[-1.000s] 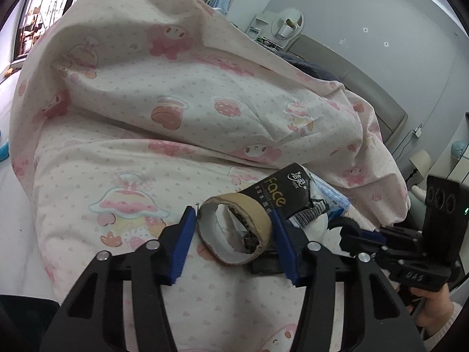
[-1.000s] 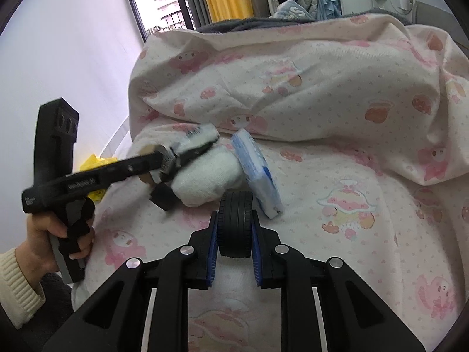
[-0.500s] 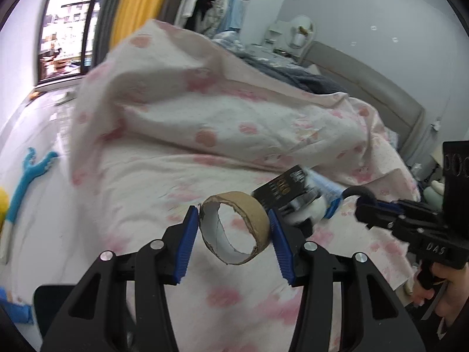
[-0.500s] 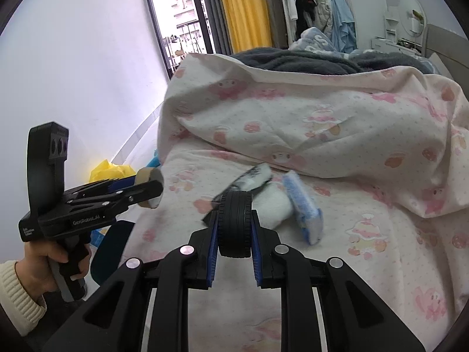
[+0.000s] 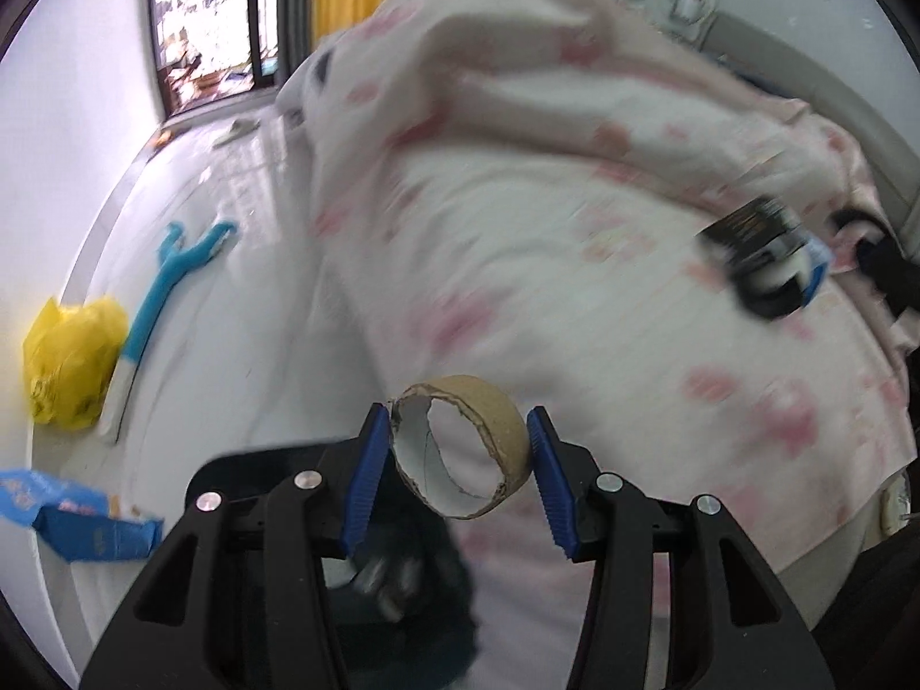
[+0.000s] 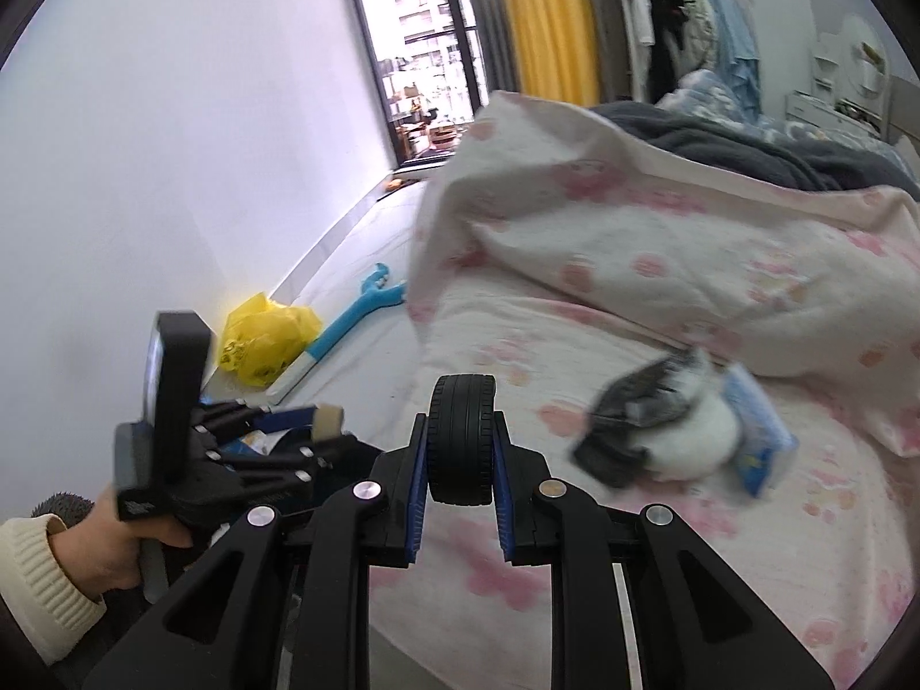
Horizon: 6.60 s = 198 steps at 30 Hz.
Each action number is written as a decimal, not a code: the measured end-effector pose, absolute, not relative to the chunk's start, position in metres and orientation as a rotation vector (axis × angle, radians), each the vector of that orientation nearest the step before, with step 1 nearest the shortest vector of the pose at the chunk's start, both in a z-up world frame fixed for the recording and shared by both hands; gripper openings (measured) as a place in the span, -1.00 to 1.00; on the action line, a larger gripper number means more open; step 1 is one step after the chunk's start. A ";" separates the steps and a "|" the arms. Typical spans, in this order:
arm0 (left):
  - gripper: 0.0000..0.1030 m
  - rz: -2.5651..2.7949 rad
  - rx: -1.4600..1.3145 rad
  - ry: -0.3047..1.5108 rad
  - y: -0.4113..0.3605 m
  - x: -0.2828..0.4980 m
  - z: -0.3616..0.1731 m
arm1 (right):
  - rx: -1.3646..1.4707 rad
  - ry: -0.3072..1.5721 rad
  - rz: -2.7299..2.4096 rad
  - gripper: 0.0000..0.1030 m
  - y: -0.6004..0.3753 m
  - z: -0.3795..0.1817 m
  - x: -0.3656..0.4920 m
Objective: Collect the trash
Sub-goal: 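Carry both items to the green bin while the left tool drops the tape roll inside, then lower the right tool over the bin and open it to drop the roller, then move both tools back over the items on the bed, then grasp the blue tissue pack with the right tool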
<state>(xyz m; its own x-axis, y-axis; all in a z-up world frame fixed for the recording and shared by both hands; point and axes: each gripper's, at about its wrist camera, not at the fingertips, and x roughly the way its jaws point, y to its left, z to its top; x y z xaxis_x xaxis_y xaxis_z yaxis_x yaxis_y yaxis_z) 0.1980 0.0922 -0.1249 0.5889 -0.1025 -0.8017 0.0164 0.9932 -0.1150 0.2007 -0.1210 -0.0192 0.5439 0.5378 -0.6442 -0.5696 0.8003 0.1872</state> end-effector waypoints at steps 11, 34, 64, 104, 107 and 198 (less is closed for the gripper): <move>0.01 -0.014 -0.143 1.048 0.145 0.172 -0.156 | -0.076 0.761 0.750 -0.61 -0.047 -0.020 0.194; 0.51 0.061 -0.208 1.079 0.232 0.119 -0.158 | -0.175 0.912 0.853 -0.61 0.082 -0.083 0.188; 0.54 0.119 -0.273 0.732 0.299 0.051 -0.063 | -0.355 1.214 0.818 -0.61 0.173 -0.213 0.174; 0.76 -0.077 -0.190 0.553 0.147 0.128 0.010 | -0.255 0.860 0.734 0.47 0.003 -0.056 0.201; 0.76 -0.103 -0.203 0.562 0.130 0.138 0.007 | -0.204 0.845 0.701 0.48 -0.025 -0.047 0.210; -0.07 -0.346 -0.256 0.782 -0.003 0.238 -0.080 | -0.022 0.901 0.443 -0.78 -0.239 -0.078 0.331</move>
